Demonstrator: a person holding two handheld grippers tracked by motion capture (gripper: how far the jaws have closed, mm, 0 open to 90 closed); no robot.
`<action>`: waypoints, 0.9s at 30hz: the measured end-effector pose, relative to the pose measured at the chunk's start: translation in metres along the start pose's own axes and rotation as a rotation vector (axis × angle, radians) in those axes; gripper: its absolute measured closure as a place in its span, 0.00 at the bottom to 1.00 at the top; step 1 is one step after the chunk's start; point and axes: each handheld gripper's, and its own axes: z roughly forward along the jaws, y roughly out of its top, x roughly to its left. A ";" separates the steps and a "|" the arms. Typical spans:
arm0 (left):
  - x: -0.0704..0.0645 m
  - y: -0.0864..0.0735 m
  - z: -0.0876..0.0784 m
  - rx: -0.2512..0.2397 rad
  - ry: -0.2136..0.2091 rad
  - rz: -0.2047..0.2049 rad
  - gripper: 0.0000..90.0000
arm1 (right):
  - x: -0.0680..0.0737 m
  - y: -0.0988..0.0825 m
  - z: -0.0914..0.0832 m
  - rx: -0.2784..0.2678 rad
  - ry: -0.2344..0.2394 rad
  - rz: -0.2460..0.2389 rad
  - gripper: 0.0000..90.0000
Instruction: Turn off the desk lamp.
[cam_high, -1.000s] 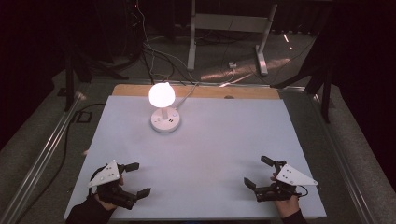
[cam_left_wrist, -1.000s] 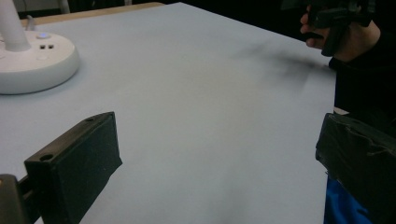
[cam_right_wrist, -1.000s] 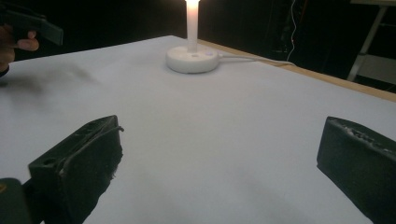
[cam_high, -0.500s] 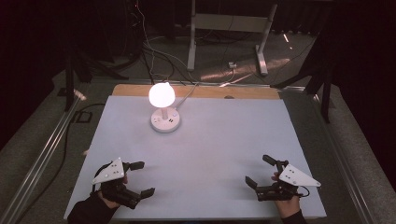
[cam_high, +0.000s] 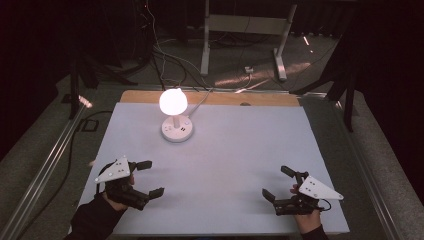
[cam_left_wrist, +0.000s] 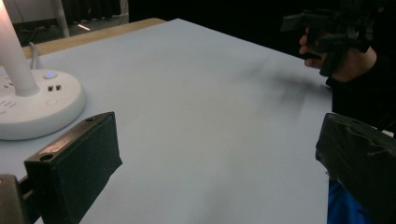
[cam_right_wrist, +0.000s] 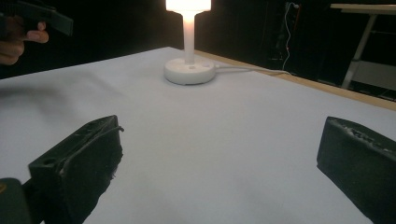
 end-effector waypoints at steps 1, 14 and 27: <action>0.001 0.001 0.000 -0.001 0.000 0.000 0.01 | 0.000 0.000 0.000 0.000 0.001 0.001 0.00; 0.014 0.021 0.012 0.013 0.034 0.010 0.01 | 0.001 0.001 0.000 -0.003 0.010 0.003 0.00; 0.028 0.019 0.031 0.031 0.110 -0.034 0.01 | 0.000 0.000 0.000 -0.004 0.014 0.006 0.00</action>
